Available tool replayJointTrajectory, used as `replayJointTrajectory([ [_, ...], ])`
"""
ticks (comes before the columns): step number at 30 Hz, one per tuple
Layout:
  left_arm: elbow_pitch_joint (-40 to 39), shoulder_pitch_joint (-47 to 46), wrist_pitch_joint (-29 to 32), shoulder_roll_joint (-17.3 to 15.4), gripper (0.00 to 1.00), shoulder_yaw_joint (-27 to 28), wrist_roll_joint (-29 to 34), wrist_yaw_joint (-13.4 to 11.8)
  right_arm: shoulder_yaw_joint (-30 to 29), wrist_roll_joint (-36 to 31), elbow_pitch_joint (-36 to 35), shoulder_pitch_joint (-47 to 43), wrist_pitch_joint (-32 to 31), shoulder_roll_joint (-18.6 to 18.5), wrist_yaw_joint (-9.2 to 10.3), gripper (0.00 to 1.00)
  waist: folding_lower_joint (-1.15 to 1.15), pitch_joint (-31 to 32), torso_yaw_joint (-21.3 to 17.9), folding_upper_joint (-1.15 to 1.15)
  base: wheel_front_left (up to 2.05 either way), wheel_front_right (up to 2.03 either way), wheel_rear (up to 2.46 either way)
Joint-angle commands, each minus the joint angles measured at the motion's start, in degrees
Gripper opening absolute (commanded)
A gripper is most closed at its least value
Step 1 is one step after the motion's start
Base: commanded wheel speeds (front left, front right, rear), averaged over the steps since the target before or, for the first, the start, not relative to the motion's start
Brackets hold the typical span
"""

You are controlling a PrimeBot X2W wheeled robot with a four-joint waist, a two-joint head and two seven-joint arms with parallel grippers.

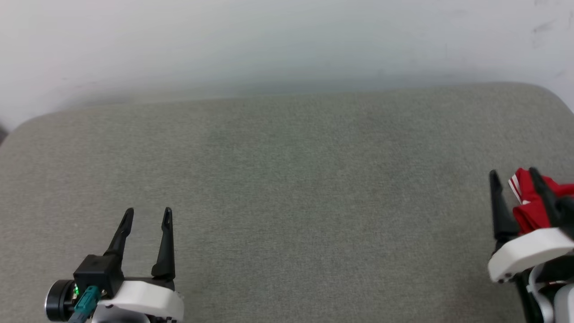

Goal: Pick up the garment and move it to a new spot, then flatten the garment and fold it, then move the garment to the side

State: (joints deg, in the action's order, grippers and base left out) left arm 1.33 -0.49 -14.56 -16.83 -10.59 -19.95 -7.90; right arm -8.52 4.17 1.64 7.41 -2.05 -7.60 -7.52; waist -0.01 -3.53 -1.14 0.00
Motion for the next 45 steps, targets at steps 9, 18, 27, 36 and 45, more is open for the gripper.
replayJointTrajectory([
  [9, 0.1, 5.2, -0.3, -1.1, 1.0, 0.1, -0.3, -0.2, 3.4, 0.2, -8.7, -10.8, -1.1, 3.4, 0.06, 1.0, 0.01, 5.0, 2.1, 0.0, 0.0, 0.0, 0.0],
  [18, 0.7, 7.9, -0.5, -0.5, 1.0, 0.5, -1.0, -0.6, 4.5, 1.3, -12.1, -15.5, -2.2, 4.6, 0.06, 1.0, 0.01, 6.9, 1.2, 0.0, 0.0, 0.0, 0.0],
  [27, 2.2, 7.1, -0.6, -0.2, 1.0, 0.7, -1.4, 0.2, 5.1, 0.7, -12.5, -13.9, -2.7, 4.8, 0.06, 1.0, 0.01, 6.6, 1.5, 0.0, 0.0, 0.0, 0.0],
  [36, 3.3, 6.4, -0.7, -0.2, 1.0, 1.2, -1.4, 0.9, 4.8, 1.3, -12.5, -13.9, -2.4, 4.8, 0.06, 1.0, 0.01, 6.4, 1.9, 0.0, 0.0, 0.0, 0.0],
  [45, 5.3, 7.2, 0.6, 1.1, 0.0, 1.4, -4.1, 1.7, 5.1, 4.5, -10.0, -14.6, -2.4, 4.6, 0.01, 0.0, 0.01, 6.2, 1.9, 0.0, 0.0, 0.0, 0.0],
])
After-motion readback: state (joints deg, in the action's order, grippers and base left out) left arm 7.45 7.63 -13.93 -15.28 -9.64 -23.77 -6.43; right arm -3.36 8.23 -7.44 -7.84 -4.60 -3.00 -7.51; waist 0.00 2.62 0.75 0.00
